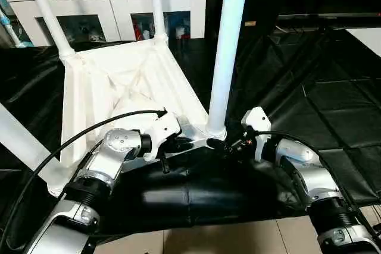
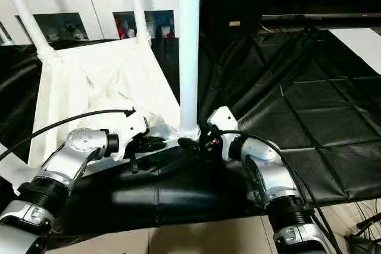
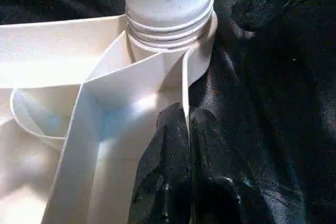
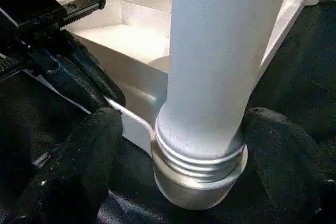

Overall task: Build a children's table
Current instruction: Rotate leg to tighten

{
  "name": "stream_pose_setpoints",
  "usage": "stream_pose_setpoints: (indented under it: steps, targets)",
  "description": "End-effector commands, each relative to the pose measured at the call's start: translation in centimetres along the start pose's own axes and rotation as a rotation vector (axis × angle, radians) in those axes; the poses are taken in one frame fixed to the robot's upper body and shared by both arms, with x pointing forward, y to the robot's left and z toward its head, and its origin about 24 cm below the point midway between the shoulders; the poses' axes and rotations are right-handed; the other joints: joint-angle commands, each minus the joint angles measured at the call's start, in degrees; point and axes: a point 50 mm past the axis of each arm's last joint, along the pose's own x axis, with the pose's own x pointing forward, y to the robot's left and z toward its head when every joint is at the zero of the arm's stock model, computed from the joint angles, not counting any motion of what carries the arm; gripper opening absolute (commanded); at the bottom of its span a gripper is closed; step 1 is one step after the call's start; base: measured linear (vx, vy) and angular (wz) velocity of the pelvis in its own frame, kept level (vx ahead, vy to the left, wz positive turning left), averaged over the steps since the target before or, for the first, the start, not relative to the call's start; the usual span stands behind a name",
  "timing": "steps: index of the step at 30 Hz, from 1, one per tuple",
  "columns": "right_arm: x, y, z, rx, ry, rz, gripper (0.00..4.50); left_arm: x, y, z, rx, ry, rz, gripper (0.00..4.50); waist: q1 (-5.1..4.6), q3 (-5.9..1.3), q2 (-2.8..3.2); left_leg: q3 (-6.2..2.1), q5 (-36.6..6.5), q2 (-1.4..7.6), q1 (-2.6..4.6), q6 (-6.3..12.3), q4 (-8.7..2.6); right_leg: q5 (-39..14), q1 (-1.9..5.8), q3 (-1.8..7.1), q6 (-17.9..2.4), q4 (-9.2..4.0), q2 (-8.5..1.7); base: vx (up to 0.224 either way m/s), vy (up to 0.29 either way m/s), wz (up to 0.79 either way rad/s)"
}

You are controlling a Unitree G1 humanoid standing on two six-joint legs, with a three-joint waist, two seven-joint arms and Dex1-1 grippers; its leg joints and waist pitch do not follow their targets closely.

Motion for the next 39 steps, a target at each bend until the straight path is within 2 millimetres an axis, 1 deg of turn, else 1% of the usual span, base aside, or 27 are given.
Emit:
stream_pose_setpoints:
  steps: [1,16,31,39]
  targets:
    - [0.63,0.95,-0.49,0.007,0.028,0.055,3.86,0.56,-1.21,-1.79,-0.048,0.054,-0.042,0.0,0.46,-3.4,-0.76,-1.06,-8.5,2.46,0.23,6.3,-3.13,-2.9,2.93,1.68,-15.6,-2.9,-2.81,0.0,0.0,0.0]
    - [0.63,0.95,-0.49,0.007,0.028,0.055,3.86,0.56,-1.21,-1.79,-0.048,0.054,-0.042,0.0,0.45,-3.37,-0.77,-1.06,-8.9,2.46,0.23,6.1,-3.16,-3.8,2.94,1.69,-15.4,-3.01,-2.83,0.0,0.0,0.0]
    - [0.63,0.95,-0.49,0.007,0.028,0.055,3.86,0.56,-1.21,-1.79,-0.048,0.054,-0.042,0.0,0.46,-3.42,-0.78,-1.05,-8.4,2.45,0.21,6.33,-3.1,-2.7,2.96,1.68,-15.6,-2.88,-2.8,0.0,0.0,0.0]
    - [0.63,0.95,-0.49,0.007,0.028,0.055,3.86,0.56,-1.21,-1.79,-0.048,0.054,-0.042,0.0,0.44,-3.39,-0.79,-1.04,-8.7,2.46,0.25,6.2,-3.13,-3.3,2.93,1.68,-15.5,-2.95,-2.79,0.0,0.0,0.0]
